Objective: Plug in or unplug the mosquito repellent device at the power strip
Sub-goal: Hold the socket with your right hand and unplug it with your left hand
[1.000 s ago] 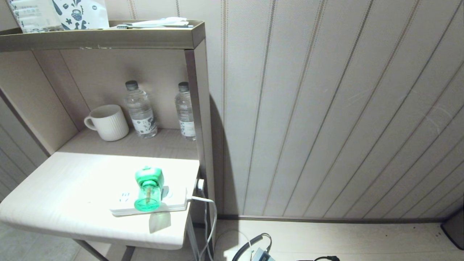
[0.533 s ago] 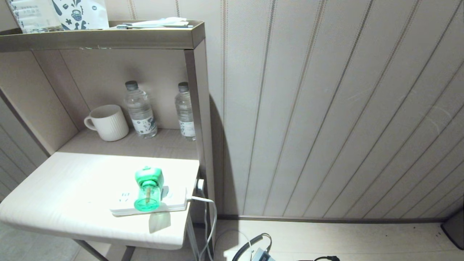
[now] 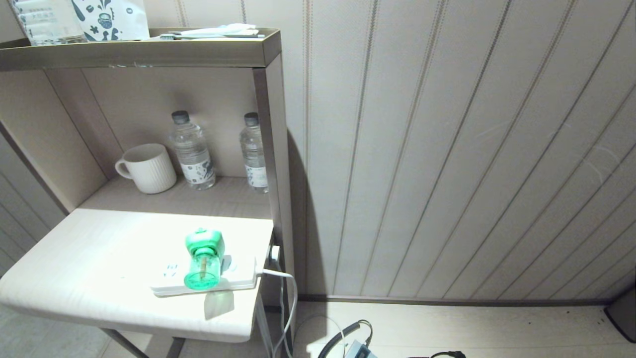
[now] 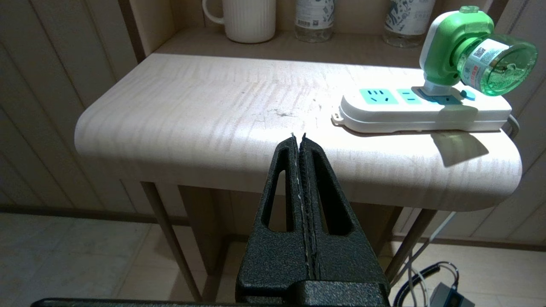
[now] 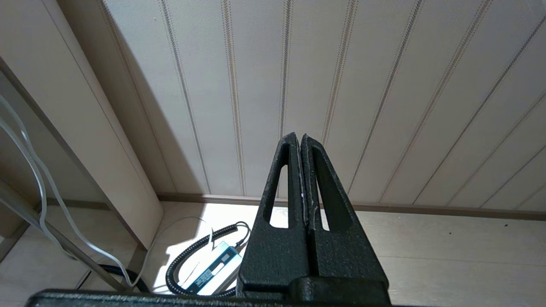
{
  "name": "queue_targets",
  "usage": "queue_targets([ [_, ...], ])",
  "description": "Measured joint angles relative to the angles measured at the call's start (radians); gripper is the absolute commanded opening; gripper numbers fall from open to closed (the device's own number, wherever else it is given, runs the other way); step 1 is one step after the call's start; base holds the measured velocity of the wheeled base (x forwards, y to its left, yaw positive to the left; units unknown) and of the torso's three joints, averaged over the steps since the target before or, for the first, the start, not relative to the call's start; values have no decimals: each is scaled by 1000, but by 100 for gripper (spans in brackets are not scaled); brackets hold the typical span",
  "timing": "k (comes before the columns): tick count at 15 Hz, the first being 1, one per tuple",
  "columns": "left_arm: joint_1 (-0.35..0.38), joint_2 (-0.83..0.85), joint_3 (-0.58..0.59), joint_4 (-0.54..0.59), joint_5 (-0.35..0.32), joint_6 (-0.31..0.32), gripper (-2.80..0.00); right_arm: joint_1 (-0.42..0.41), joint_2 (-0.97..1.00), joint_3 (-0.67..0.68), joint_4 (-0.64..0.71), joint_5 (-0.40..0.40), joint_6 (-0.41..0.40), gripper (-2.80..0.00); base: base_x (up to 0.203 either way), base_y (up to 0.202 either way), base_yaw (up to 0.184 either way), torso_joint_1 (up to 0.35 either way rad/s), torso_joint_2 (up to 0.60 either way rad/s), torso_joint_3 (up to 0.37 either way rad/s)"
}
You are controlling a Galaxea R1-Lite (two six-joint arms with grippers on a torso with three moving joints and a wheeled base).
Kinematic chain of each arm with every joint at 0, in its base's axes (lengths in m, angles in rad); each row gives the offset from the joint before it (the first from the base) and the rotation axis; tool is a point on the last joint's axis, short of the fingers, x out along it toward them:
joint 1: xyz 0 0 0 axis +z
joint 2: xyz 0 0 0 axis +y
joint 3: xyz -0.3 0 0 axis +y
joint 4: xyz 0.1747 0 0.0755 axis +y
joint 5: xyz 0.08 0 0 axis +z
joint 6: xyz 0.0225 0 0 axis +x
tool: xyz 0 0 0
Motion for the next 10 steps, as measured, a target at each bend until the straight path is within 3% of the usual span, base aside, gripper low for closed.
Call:
queue_targets([
  [10, -1, 0, 0, -1, 1, 2, -280, 0, 1, 0, 0, 0, 0, -280, 0, 0, 0, 0, 0, 0],
])
